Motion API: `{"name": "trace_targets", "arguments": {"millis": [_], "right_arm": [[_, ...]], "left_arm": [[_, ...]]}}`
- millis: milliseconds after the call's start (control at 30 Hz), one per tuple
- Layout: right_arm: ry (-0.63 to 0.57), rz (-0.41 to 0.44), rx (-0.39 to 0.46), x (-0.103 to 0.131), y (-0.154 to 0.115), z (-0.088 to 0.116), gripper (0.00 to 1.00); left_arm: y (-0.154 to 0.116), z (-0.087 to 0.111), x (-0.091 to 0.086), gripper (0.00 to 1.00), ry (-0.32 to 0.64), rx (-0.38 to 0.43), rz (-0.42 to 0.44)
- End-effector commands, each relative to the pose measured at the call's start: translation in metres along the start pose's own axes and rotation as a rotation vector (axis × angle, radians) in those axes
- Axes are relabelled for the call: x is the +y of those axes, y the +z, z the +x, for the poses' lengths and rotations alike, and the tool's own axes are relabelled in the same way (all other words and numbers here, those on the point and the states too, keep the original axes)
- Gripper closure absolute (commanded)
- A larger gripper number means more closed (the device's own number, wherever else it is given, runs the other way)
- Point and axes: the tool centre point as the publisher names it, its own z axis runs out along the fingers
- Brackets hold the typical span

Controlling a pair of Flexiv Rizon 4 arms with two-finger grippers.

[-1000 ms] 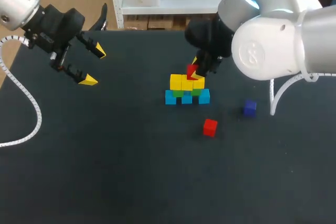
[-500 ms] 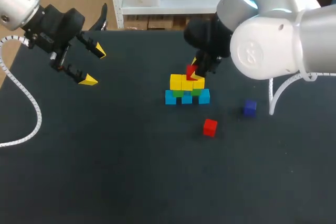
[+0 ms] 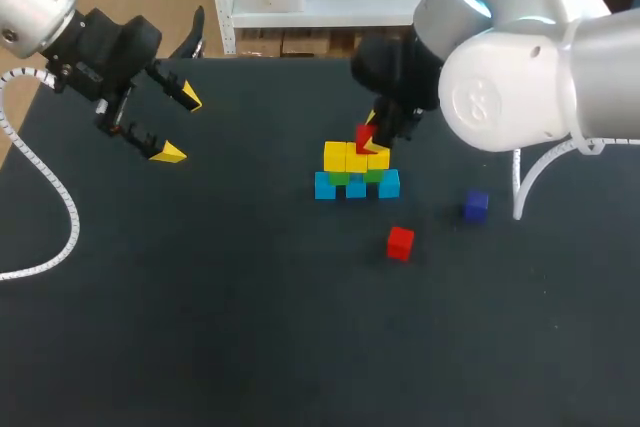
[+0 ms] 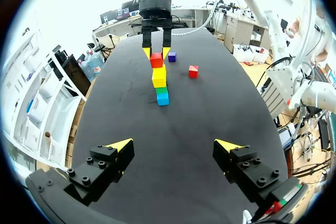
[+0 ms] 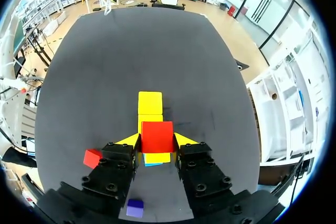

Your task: Place the blue cubes, place green cubes on the blue cubes, place the yellow cubes on the green cubes, then place the red cubes on the yellow cubes, and place purple cube on the red cubes.

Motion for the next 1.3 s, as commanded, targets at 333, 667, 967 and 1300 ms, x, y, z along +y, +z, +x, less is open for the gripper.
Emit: {"name": "trace_targets", "arguments": {"millis": [333, 667, 967, 1300], "right_arm": [[0.001, -0.003, -0.002, -0.001, 0.001, 0.001, 0.59], [0.002, -0.003, -0.008, -0.003, -0.003, 0.002, 0.0], [0.026, 0.011, -0.131, -0.005, -0.047, 0.019, 0.0], [0.047, -0.046, -0.437, -0.004, -0.099, 0.074, 0.0]], "left_arm": [[0.0, 0.001, 0.002, 0.0, 0.003, -0.001, 0.003], [0.0, 0.001, 0.002, 0.0, 0.003, -0.001, 0.003], [0.0, 0.001, 0.002, 0.0, 0.003, -0.001, 0.003], [0.0, 0.001, 0.002, 0.0, 0.003, -0.001, 0.003]]}}
